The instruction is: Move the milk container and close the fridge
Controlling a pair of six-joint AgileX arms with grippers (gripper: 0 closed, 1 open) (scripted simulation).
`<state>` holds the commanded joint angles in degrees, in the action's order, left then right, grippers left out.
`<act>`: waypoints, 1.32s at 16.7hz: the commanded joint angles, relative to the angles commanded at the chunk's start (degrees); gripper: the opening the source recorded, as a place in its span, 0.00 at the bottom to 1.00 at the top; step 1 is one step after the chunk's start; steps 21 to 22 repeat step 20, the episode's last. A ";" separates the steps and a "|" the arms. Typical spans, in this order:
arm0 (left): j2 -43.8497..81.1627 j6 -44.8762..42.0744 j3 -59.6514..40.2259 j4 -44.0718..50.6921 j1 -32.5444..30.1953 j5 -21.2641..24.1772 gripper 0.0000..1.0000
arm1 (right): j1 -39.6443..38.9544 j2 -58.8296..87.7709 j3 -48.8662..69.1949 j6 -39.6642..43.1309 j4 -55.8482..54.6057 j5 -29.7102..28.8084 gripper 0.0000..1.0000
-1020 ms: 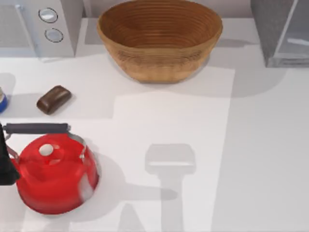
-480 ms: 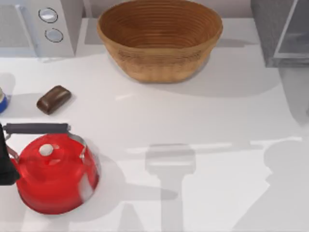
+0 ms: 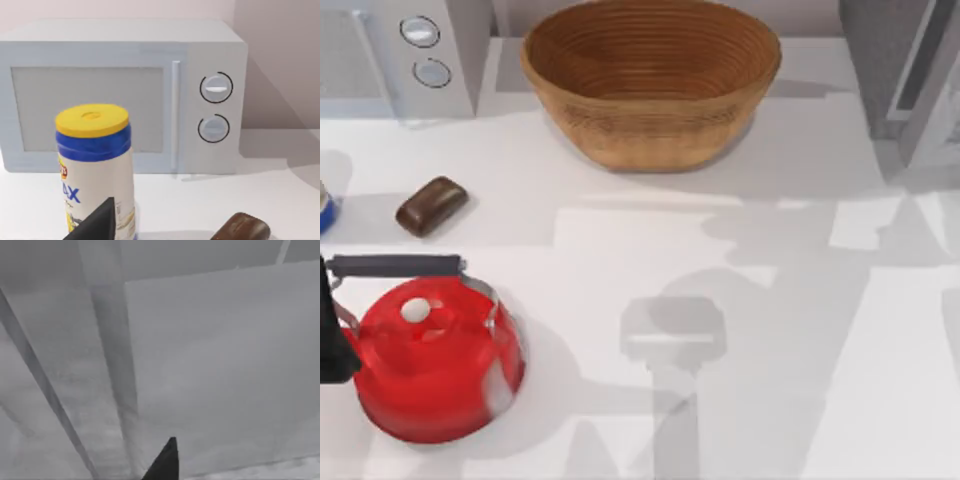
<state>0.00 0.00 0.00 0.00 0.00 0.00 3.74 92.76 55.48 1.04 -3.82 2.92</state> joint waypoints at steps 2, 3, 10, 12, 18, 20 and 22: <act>0.00 0.00 0.00 0.00 0.00 0.00 1.00 | -1.67 -0.08 -0.60 -1.13 -0.53 -1.36 1.00; 0.00 0.00 0.00 0.00 0.00 0.00 1.00 | -1.81 -0.09 -0.66 -1.22 -0.58 -1.48 1.00; 0.00 0.00 0.00 0.00 0.00 0.00 1.00 | -1.16 4.41 2.71 -1.29 1.49 -1.55 1.00; 0.00 0.00 0.00 0.00 0.00 0.00 1.00 | -1.06 9.62 8.05 -1.48 3.03 -1.68 1.00; 0.00 0.00 0.00 0.00 0.00 0.00 1.00 | -1.28 20.24 24.08 -1.27 4.85 -2.11 1.00; 0.00 0.00 0.00 0.00 0.00 0.00 1.00 | -1.31 20.69 24.86 -1.20 4.80 -2.15 1.00; 0.00 0.00 0.00 0.00 0.00 0.00 1.00 | -1.31 20.69 24.86 -1.20 4.80 -2.15 1.00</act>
